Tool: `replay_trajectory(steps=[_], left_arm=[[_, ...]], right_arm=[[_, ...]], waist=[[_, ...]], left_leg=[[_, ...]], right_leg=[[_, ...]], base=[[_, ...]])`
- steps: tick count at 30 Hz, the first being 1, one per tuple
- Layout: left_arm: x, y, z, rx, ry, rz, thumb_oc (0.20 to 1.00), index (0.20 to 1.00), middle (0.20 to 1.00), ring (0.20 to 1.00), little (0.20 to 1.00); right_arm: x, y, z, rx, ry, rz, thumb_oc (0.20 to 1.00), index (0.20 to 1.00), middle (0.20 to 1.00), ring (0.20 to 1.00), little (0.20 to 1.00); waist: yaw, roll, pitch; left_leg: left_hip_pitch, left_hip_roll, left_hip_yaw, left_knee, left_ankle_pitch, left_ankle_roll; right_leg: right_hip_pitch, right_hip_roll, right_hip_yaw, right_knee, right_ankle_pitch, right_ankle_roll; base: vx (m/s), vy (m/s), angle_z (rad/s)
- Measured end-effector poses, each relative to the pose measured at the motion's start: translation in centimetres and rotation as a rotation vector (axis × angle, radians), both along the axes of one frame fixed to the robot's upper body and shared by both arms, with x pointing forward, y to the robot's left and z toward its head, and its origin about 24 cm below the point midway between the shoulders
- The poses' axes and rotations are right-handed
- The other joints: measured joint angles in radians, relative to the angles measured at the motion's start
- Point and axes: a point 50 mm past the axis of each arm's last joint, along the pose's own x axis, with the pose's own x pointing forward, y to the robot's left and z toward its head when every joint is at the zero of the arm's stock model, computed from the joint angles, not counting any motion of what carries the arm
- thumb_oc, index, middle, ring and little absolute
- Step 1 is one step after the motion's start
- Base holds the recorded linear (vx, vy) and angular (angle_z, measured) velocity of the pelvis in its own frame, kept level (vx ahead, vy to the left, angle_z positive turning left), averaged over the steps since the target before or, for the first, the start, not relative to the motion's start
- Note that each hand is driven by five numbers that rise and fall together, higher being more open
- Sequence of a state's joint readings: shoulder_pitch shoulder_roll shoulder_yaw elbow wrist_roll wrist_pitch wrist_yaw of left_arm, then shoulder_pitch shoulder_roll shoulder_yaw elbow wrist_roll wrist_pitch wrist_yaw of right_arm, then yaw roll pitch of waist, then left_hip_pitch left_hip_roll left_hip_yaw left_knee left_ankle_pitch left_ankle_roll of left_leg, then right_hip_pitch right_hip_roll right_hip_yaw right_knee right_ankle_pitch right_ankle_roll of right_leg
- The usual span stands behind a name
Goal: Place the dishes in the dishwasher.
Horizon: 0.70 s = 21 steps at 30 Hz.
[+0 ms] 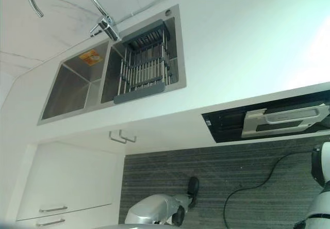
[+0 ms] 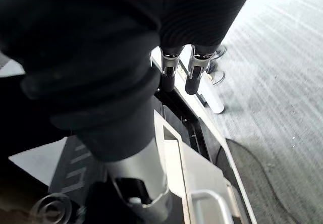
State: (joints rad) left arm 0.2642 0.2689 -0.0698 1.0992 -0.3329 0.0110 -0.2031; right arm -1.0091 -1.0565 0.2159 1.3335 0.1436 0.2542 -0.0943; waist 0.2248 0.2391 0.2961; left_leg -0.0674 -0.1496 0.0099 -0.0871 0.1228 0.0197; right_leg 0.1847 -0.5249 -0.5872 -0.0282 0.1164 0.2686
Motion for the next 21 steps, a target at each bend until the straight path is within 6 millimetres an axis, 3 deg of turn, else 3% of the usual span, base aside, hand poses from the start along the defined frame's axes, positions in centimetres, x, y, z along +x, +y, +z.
replay_trajectory(steps=[2,4,5,7,9,12,16,21], left_arm=[[0.4,0.2,0.1,0.002,-0.013,-0.004,1.000,1.000,1.000,1.000,1.000],[0.0,1.0,0.3,0.020,-0.012,0.033,1.000,1.000,1.000,1.000,1.000],[-0.1,1.4,0.4,0.029,-0.015,0.049,1.000,1.000,1.000,1.000,1.000],[0.5,1.6,0.5,0.030,-0.050,0.075,1.000,1.000,1.000,1.000,1.000],[0.9,1.6,0.7,0.023,-0.087,0.092,1.000,1.000,1.000,1.000,1.000],[1.2,1.7,0.8,0.031,-0.132,0.144,1.000,1.000,1.000,1.000,1.000],[2.5,1.9,1.2,0.051,-0.213,0.160,1.000,1.000,1.000,1.000,1.000],[4.2,3.1,2.2,0.070,-0.320,0.180,1.000,1.000,1.000,1.000,1.000]], right_arm=[[0.1,0.3,-1.2,0.086,-0.084,0.032,1.000,1.000,1.000,1.000,1.000],[-0.4,1.0,-5.5,0.268,-0.188,0.081,1.000,1.000,1.000,1.000,1.000],[-1.0,2.8,-10.3,0.486,-0.255,0.129,1.000,1.000,1.000,1.000,1.000],[-2.8,5.8,-15.9,0.640,-0.281,0.169,1.000,1.000,1.000,1.000,1.000],[-4.8,11.3,-21.0,0.795,-0.276,0.236,1.000,1.000,1.000,1.000,1.000],[-7.9,18.3,-25.8,0.954,-0.255,0.300,1.000,1.000,1.000,1.000,1.000],[-9.0,17.8,-25.7,0.874,-0.337,0.298,1.000,1.000,1.000,1.000,1.000],[-9.2,17.7,-26.5,0.781,-0.235,0.331,1.000,1.000,1.000,1.000,1.000]], waist=[[-0.002,-0.014,0.000],[-0.005,-0.056,-0.011],[-0.011,-0.087,-0.023],[-0.033,-0.119,-0.030],[-0.061,-0.144,-0.025],[-0.137,-0.164,-0.020],[-0.167,-0.197,-0.037],[-0.165,-0.243,-0.088]], left_leg=[[-0.004,0.014,-0.002,0.000,0.000,-0.014],[-0.009,0.047,-0.001,0.000,0.003,-0.023],[-0.013,0.074,0.000,-0.001,0.004,-0.034],[-0.016,0.099,0.002,-0.001,0.009,-0.045],[-0.020,0.127,0.025,-0.001,0.008,-0.055],[-0.024,0.182,0.064,-0.007,0.014,-0.075],[-0.016,0.244,0.111,-0.007,0.018,-0.085],[0.001,0.262,0.117,-0.006,0.030,-0.100]], right_leg=[[-0.001,0.015,0.002,-0.004,-0.005,-0.008],[-0.014,0.047,0.007,-0.002,-0.009,-0.014],[-0.023,0.071,0.028,-0.001,-0.013,-0.022],[-0.037,0.093,0.038,0.009,-0.020,-0.031],[-0.074,0.109,0.088,0.027,-0.041,-0.052],[-0.109,0.156,0.138,0.023,-0.051,-0.055],[-0.124,0.214,0.175,0.004,-0.052,-0.051],[-0.109,0.234,0.186,-0.007,-0.040,-0.058]], base=[[-0.02,-0.104,-0.03],[-0.03,-0.141,-0.08],[-0.04,-0.193,-0.16],[-0.07,-0.202,-0.13],[-0.11,-0.247,-0.40],[-0.10,-0.231,-0.52],[-0.12,-0.228,-0.36],[-0.11,-0.204,-0.05]])
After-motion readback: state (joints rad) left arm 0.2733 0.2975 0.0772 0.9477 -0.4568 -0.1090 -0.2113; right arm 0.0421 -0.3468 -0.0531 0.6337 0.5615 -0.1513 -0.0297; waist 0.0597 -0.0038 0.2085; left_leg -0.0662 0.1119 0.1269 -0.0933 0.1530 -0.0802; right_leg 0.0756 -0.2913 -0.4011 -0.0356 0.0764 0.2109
